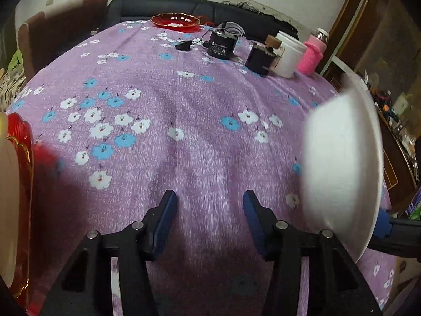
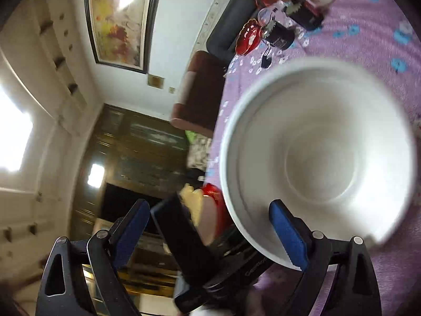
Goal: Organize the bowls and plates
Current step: 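Grip the white plastic bowl rim with the right tool and turn it upright, then grip the white bowl rim with the left tool while the right tool holds it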
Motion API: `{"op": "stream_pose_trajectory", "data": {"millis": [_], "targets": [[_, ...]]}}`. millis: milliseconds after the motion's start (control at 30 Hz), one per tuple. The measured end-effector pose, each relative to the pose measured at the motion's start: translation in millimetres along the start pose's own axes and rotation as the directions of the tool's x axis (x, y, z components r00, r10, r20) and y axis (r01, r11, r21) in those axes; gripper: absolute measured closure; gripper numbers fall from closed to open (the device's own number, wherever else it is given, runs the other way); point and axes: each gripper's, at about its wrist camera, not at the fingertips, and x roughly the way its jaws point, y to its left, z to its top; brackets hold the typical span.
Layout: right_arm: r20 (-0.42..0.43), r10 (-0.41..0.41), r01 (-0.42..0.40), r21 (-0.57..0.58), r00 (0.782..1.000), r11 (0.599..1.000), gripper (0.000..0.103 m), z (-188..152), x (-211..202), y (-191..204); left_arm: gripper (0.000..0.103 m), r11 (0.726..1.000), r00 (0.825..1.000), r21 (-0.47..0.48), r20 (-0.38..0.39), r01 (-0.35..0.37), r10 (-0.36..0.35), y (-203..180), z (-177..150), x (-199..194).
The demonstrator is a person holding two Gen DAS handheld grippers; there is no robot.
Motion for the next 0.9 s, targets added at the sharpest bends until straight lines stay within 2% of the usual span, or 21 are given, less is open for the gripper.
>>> {"op": "stream_pose_trajectory", "data": {"millis": [67, 200, 333, 400, 500, 567, 633, 800, 900], "targets": [[0.009, -0.02, 0.02, -0.013, 1.0, 1.0, 0.007, -2, -2, 4, 0.047, 1.0, 1.0, -0.002, -0.015, -0.018, 0.018, 0, -2, -4], [0.066, -0.108, 0.114, -0.092, 0.992, 0.989, 0.007, -4, -13, 21, 0.045, 0.999, 0.998, -0.003, -0.026, -0.051, 0.051, 0, -6, -14], [0.125, -0.124, 0.141, -0.129, 0.984, 0.982, 0.007, -7, -28, 30, 0.041, 0.997, 0.997, -0.005, -0.008, -0.077, 0.077, 1, -13, -33], [0.184, -0.169, 0.196, -0.141, 0.968, 0.971, 0.007, -11, -40, 28, 0.04, 0.996, 0.996, 0.0, 0.014, -0.089, 0.089, 0, -16, -45], [0.256, -0.258, 0.299, -0.132, 0.931, 0.945, 0.007, -8, -52, 20, 0.034, 0.995, 0.993, 0.005, 0.057, -0.101, 0.101, -3, -18, -61], [0.29, -0.313, 0.357, -0.112, 0.904, 0.928, 0.007, -5, -58, 11, 0.032, 0.996, 0.993, 0.007, 0.08, -0.09, 0.089, -6, -17, -67], [0.307, -0.347, 0.39, -0.09, 0.886, 0.916, 0.007, -2, -60, 1, 0.032, 0.997, 0.993, 0.016, 0.089, -0.081, 0.08, -10, -15, -69], [0.322, -0.384, 0.419, -0.045, 0.865, 0.907, 0.008, -1, -61, -30, 0.032, 0.996, 0.994, 0.031, 0.073, -0.082, 0.079, -20, -8, -61], [0.315, -0.394, 0.423, -0.026, 0.863, 0.906, 0.008, -2, -64, -45, 0.032, 0.994, 0.993, 0.037, 0.069, -0.098, 0.096, -24, -4, -56]]}}
